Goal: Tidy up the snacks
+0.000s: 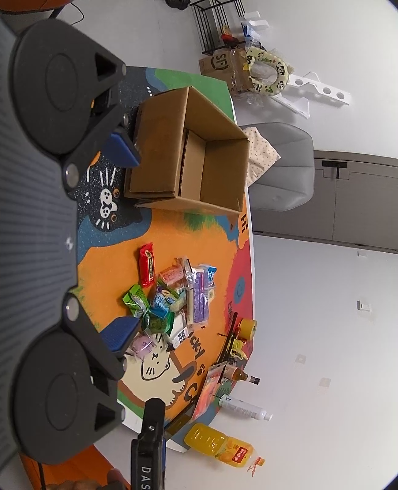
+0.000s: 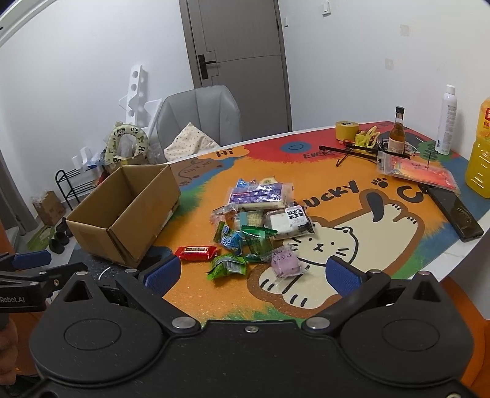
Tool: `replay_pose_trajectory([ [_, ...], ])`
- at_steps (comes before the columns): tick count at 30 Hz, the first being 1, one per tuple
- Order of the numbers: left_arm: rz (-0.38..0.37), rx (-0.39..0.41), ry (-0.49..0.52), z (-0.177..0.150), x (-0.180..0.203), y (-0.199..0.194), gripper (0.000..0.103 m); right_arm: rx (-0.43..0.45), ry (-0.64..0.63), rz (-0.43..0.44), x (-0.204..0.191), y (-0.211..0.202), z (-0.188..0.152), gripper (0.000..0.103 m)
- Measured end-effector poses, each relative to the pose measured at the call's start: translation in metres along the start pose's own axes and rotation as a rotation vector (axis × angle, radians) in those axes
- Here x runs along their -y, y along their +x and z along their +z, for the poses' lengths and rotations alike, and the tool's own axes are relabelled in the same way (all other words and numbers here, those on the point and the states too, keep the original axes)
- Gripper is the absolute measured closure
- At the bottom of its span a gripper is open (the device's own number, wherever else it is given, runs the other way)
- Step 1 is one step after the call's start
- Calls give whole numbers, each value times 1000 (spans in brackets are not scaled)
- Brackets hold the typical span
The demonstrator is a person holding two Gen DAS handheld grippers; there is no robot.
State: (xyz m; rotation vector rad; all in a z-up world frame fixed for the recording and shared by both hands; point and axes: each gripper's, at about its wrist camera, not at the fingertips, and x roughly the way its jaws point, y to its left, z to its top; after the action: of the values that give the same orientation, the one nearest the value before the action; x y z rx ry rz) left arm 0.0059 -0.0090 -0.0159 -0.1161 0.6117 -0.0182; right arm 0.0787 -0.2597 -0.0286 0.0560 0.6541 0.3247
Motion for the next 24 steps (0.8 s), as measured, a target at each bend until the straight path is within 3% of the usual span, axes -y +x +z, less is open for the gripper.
replay_pose_trajectory([
  [24, -10, 10, 13, 3, 6, -3, 0, 33, 4, -12, 6, -5, 2, 0],
])
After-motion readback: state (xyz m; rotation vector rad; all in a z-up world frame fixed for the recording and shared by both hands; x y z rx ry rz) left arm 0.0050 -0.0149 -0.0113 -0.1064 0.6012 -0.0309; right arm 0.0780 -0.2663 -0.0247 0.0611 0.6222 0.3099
